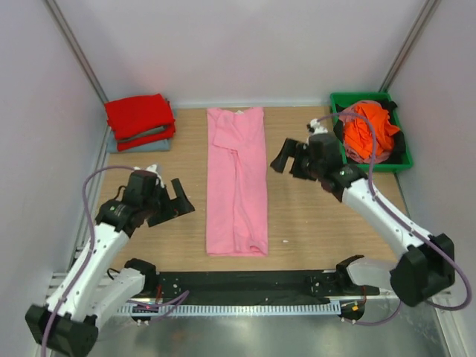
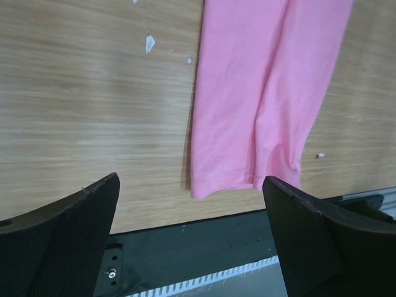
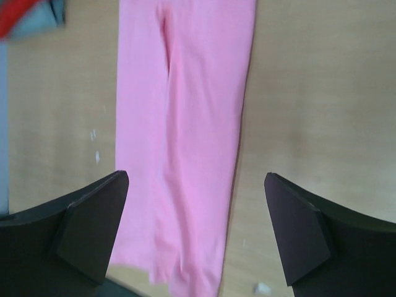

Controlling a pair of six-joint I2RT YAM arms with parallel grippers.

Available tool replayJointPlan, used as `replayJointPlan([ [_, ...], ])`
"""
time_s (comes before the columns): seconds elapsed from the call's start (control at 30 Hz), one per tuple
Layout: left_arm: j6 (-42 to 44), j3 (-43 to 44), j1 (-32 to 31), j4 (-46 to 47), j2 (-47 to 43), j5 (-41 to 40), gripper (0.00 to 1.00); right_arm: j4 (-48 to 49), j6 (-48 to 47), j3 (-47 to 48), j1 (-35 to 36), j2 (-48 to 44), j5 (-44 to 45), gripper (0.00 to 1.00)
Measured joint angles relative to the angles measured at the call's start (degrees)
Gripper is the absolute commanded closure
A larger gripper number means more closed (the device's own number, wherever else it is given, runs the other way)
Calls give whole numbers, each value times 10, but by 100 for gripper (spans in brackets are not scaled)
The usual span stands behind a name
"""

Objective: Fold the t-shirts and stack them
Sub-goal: Fold the tshirt

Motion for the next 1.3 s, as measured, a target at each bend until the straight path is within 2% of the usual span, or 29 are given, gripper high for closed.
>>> replayJointPlan([
  [0.07,-24,-5,-55,8,43,-26,3,-7,32,-78,64,-66,12,5],
  [0.13,-46,-19,-104,19,69,-43,12,-22,75,-155,139,-113,19,8],
  [0.27,-113,-94,-177,62,51,-52,28,-58,184,-261,278,-193,67,25],
  [0.33,-146,-141,-193,79,24,-52,35,-68,229,-291,324,-226,91,27],
  [0.5,-208,-223,-228,111,-28,-50,37,-54,319,-338,404,-231,134,30],
  [0.63,-240,-261,-244,135,-48,-50,38,-37,359,-358,436,-198,152,32],
  [0.77,-260,-277,-250,162,-47,-50,39,-15,384,-373,438,-194,168,35],
  [0.93,-268,-285,-256,203,-9,-50,41,18,403,-397,438,-186,173,41],
  [1.13,-278,-285,-265,251,29,-47,45,64,419,-403,438,-158,172,44],
  [1.3,-279,-287,-270,275,45,-48,54,87,423,-408,438,-148,171,52],
])
